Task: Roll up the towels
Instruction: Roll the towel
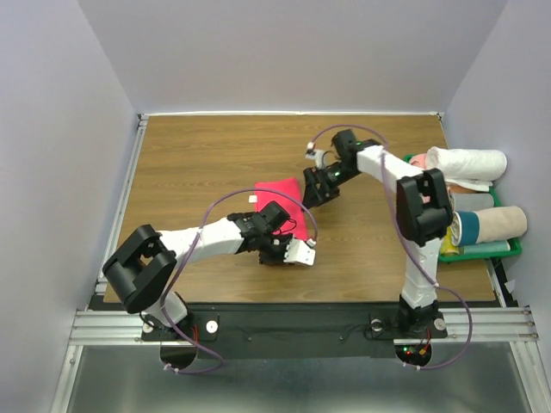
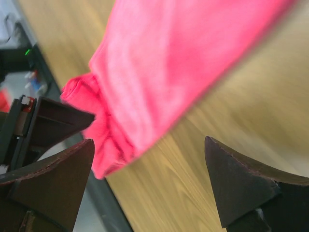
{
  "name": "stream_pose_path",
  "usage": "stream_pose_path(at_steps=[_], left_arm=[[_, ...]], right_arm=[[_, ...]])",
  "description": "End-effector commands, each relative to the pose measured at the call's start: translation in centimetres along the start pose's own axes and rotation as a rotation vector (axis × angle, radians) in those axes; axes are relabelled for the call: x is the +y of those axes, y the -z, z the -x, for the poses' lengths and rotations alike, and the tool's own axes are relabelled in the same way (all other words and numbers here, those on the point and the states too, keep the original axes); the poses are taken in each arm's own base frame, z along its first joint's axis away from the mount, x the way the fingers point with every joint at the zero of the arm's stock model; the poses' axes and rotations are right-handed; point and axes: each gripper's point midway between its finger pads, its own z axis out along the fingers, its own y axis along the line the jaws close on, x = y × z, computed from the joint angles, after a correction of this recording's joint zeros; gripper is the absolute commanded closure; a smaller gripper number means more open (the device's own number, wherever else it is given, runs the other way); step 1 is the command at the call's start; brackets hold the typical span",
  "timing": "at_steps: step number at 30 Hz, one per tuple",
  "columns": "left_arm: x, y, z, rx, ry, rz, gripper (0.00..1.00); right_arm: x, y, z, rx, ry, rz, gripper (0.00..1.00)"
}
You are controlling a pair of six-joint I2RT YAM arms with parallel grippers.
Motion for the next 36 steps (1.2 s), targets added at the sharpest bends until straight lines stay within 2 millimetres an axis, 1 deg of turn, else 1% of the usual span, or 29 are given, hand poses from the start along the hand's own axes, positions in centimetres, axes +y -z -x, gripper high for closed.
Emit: stream_pose_path(at_steps=[1,2,3,4,5,6,7,9,10,12,13,14,15,16,17,18,20,21,22,23,24,25,26,27,28,29,34,35,36], left_arm=[[-7.2,0.6,-0.6,0.022,0.242,-0.350,0.80],[-7.3,0.6,-0.5,0.017,0.268,-0.375,0.81],[-6.8,0.6,-0.2,0.011,0.272,-0.381,0.82],[-6.6,0.4,-0.6,0.018,0.312,-0.400,0.82],[-6.4,0.4,-0.7,0.012,0.331,-0.416,0.82],[-6.0,0.3,-0.8,0.016,0.361,-0.444,0.82],[-5.1,0.4,-1.0,-0.017,0.402,-0.455,0.82],[-4.4,0.2,-1.6,-0.015,0.468,-0.519,0.82],[-3.8,0.3,-2.2,-0.018,0.507,-0.534,0.83],[-3.2,-0.1,-2.9,-0.003,0.550,-0.595,0.83],[-2.8,-0.1,-2.8,-0.022,0.566,-0.619,0.83],[-2.5,-0.2,-3.0,-0.031,0.585,-0.633,0.83],[-1.9,-0.2,-3.5,-0.034,0.603,-0.660,0.83],[-1.7,-0.3,-3.7,-0.041,0.617,-0.675,0.83],[-1.3,-0.4,-4.0,-0.052,0.633,-0.708,0.83],[-1.3,-0.3,-4.1,-0.057,0.643,-0.727,0.83],[-0.7,-0.7,-4.4,-0.065,0.671,-0.726,0.83],[-0.6,-0.9,-4.7,-0.062,0.672,-0.726,0.83],[-0.5,-1.2,-5.3,-0.049,0.674,-0.728,0.83],[-0.5,-1.3,-5.5,-0.044,0.675,-0.729,0.83],[-0.5,-1.6,-5.7,-0.040,0.680,-0.734,0.83],[-0.5,-1.7,-5.8,-0.041,0.684,-0.736,0.83],[-0.5,-1.8,-5.9,-0.040,0.691,-0.737,0.83],[-0.5,-1.8,-6.0,-0.037,0.690,-0.737,0.83],[-0.5,-2.0,-6.4,-0.023,0.698,-0.737,0.82],[-0.5,-2.1,-6.5,-0.020,0.705,-0.738,0.81],[0.2,-2.4,-7.0,-0.026,0.722,-0.731,0.80],[0.4,-2.4,-7.0,-0.030,0.726,-0.727,0.80],[0.7,-2.4,-7.1,-0.036,0.735,-0.723,0.80]], right_arm=[[-0.1,8.2,4.3,-0.205,0.170,-0.208,0.00],[-0.3,9.6,4.0,-0.228,0.171,-0.229,0.00],[0.3,10.5,3.9,-0.246,0.197,-0.245,0.00],[1.7,12.3,3.9,-0.277,0.266,-0.287,0.00],[2.4,12.9,3.4,-0.286,0.295,-0.308,0.00],[2.6,12.8,2.1,-0.275,0.304,-0.310,0.00],[4.4,13.9,1.6,-0.301,0.371,-0.325,0.00],[5.3,14.3,0.5,-0.308,0.405,-0.337,0.00],[6.0,14.5,-0.7,-0.306,0.433,-0.341,0.01],[7.0,13.8,-2.0,-0.288,0.474,-0.332,0.03],[7.0,13.1,-2.9,-0.265,0.487,-0.335,0.05],[7.9,13.0,-3.3,-0.263,0.520,-0.341,0.05],[8.6,11.9,-3.7,-0.235,0.560,-0.339,0.08],[8.9,11.4,-3.9,-0.224,0.581,-0.345,0.10],[9.6,10.2,-4.5,-0.199,0.610,-0.334,0.12],[9.8,9.5,-4.6,-0.189,0.630,-0.333,0.12],[9.5,8.5,-4.1,-0.176,0.685,-0.387,0.14],[9.9,6.8,-4.7,-0.138,0.727,-0.380,0.14],[9.7,6.3,-3.9,-0.143,0.778,-0.426,0.15],[10.6,4.9,-4.0,-0.128,0.831,-0.418,0.16],[10.4,4.0,-4.3,-0.115,0.857,-0.424,0.16],[10.3,3.4,-3.4,-0.131,0.903,-0.455,0.15],[10.1,2.6,-3.3,-0.113,0.947,-0.469,0.14],[10.7,1.3,-3.6,-0.092,0.999,-0.466,0.13],[10.0,0.4,-3.2,-0.071,1.036,-0.496,0.12],[10.7,-0.8,-3.5,-0.056,1.075,-0.483,0.11],[11.2,-4.7,-4.2,0.011,1.171,-0.445,0.11],[10.5,-5.6,-4.9,0.040,1.168,-0.436,0.11],[10.4,-6.1,-5.1,0.044,1.174,-0.431,0.11]])
